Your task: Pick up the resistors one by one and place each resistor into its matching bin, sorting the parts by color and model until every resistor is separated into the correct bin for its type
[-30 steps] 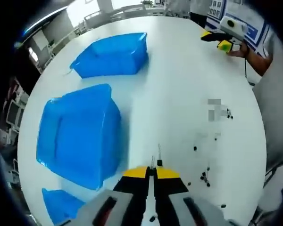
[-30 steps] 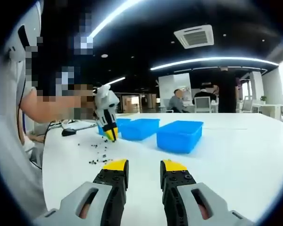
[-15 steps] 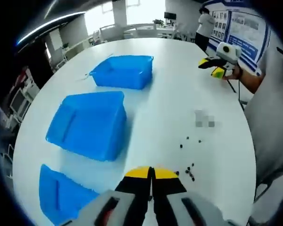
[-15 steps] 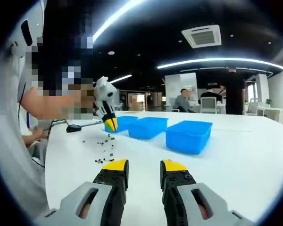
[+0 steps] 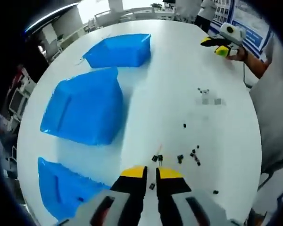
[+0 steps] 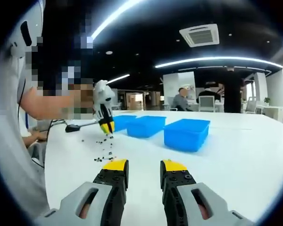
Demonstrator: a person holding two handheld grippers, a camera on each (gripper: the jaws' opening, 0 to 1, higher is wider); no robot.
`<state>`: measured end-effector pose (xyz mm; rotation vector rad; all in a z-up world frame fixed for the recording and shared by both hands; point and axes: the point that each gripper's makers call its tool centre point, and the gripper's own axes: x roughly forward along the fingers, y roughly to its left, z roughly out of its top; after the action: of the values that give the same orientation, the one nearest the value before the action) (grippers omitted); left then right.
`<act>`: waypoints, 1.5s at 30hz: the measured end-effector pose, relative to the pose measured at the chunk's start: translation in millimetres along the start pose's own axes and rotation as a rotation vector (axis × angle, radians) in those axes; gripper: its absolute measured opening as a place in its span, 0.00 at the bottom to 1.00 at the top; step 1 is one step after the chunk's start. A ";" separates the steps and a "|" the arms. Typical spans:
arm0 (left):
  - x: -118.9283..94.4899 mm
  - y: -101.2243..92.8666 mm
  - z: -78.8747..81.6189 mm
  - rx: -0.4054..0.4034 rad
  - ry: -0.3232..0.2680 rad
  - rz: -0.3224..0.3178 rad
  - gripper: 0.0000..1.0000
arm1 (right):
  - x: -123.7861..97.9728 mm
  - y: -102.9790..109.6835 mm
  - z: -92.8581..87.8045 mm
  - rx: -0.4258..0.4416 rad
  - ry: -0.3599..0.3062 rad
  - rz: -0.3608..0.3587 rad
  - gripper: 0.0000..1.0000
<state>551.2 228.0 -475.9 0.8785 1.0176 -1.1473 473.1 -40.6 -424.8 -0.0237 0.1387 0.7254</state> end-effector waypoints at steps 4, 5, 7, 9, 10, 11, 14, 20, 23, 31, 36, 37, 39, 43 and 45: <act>-0.3 -9.1 -6.4 0.018 0.017 -0.042 0.12 | -0.9 0.7 0.3 0.007 0.000 0.008 0.29; -0.2 -12.0 -8.4 0.024 0.022 -0.055 0.12 | -1.2 0.9 0.4 0.009 -0.001 0.010 0.29; -0.3 -9.4 -14.8 0.037 0.054 -0.047 0.12 | -0.4 0.7 0.9 0.012 -0.004 0.012 0.29; -2.2 -3.3 -20.1 0.035 0.078 -0.031 0.12 | 1.6 -0.2 0.4 0.012 -0.003 0.012 0.29; -3.8 0.3 -22.7 0.032 0.088 -0.021 0.12 | 2.0 -0.4 0.3 0.013 -0.003 0.011 0.29; -4.7 3.5 -24.5 0.030 0.096 -0.012 0.12 | 2.3 -0.1 0.3 0.015 -0.004 0.012 0.29; -3.0 5.0 -29.8 0.046 0.125 -0.010 0.12 | 2.5 0.8 -0.2 0.014 -0.004 0.016 0.29; -2.2 -1.0 -25.6 0.071 0.118 -0.043 0.07 | 2.1 -4.2 -6.3 0.030 0.011 0.001 0.29; -2.1 -0.8 -25.6 0.081 0.117 -0.044 0.07 | 1.9 -4.6 -5.8 0.030 0.009 0.000 0.29; -14.0 -9.6 -10.4 0.043 -0.031 -0.104 0.04 | 2.6 -0.7 -2.0 0.023 -0.005 0.015 0.29; -15.8 -7.5 -24.5 0.020 -0.016 -0.091 0.04 | 3.4 1.0 -1.6 0.017 -0.004 0.024 0.29; -16.3 -8.6 -26.6 0.018 -0.018 -0.091 0.04 | 3.0 0.7 -1.4 0.017 -0.004 0.023 0.29; -17.9 -8.6 -29.1 0.014 -0.025 -0.081 0.04 | 2.0 0.1 -1.3 0.017 -0.005 0.020 0.29; -25.7 -9.3 -25.7 -0.012 -0.077 -0.085 0.04 | 1.2 -0.6 -2.8 0.020 -0.001 0.016 0.29; -31.5 -8.1 -20.5 -0.033 -0.124 -0.081 0.04 | 1.9 0.3 -3.6 0.021 0.001 0.018 0.29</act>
<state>536.4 254.8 -452.5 0.7365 0.9751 -1.2349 473.9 -39.4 -428.6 -0.0030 0.1481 0.7417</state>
